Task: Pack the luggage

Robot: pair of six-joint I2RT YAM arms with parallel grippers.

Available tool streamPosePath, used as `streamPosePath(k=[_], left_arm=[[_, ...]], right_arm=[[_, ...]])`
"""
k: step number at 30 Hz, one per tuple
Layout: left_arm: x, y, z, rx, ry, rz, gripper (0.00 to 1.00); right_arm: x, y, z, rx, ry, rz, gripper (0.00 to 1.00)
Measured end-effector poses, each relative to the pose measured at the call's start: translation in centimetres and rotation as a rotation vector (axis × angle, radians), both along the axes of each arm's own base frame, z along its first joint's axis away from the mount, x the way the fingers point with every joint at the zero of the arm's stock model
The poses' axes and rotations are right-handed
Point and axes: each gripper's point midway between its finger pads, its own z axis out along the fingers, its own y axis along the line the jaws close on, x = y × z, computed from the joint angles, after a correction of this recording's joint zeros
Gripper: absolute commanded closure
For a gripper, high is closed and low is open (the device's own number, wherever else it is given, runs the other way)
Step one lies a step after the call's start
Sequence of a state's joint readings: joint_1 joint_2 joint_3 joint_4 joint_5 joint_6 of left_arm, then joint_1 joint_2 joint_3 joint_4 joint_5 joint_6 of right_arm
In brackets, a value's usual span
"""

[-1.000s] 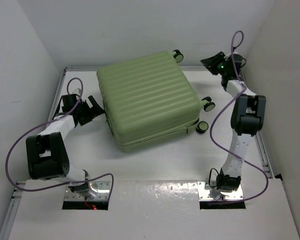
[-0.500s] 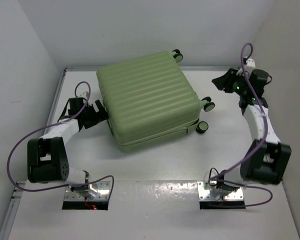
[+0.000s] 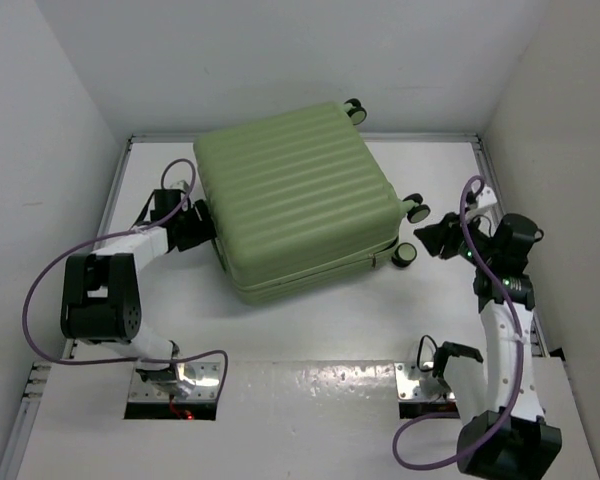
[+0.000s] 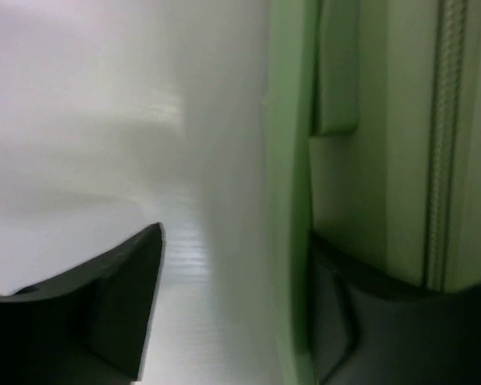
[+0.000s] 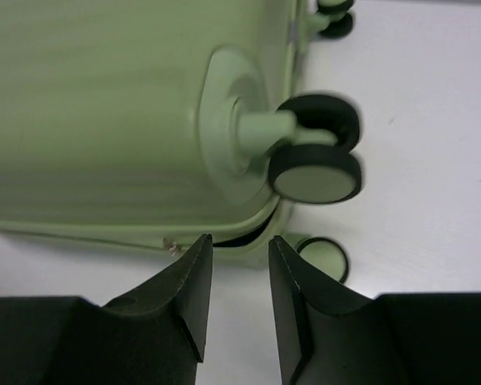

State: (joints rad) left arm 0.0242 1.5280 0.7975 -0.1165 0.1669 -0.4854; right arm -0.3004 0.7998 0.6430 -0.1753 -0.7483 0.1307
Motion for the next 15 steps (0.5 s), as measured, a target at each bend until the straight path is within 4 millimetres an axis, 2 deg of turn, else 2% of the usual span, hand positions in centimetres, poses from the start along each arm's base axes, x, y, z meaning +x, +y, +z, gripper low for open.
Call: streamPosePath(k=[1, 4, 5, 8, 9, 12, 15], left_arm=[[0.2, 0.0, -0.2, 0.003, 0.008, -0.001, 0.44], [0.8, -0.6, -0.8, 0.0, 0.037, -0.01, 0.55], [1.0, -0.7, -0.8, 0.0, 0.04, -0.014, 0.63], [1.4, -1.3, -1.0, -0.017, 0.039, -0.02, 0.74], [1.5, -1.4, -1.1, -0.022, 0.04, -0.021, 0.81], [1.7, -2.0, -1.0, -0.04, 0.035, -0.036, 0.9], [1.7, -2.1, -1.0, -0.049, 0.035, -0.039, 0.91]], right_arm=[[-0.7, 0.8, -1.2, 0.014, 0.027, 0.027, 0.65], [-1.6, 1.7, -3.0, 0.039, 0.065, 0.064, 0.65], [-1.9, 2.0, -3.7, 0.048, 0.076, 0.074, 0.65], [-2.4, 3.0, -5.6, 0.075, 0.098, 0.108, 0.68], [-2.6, 3.5, -6.0, 0.086, 0.1, 0.125, 0.72], [-3.1, 5.3, -7.2, 0.1, 0.097, 0.184, 0.75], [-4.0, 7.5, -8.3, 0.097, 0.086, 0.261, 0.73]])
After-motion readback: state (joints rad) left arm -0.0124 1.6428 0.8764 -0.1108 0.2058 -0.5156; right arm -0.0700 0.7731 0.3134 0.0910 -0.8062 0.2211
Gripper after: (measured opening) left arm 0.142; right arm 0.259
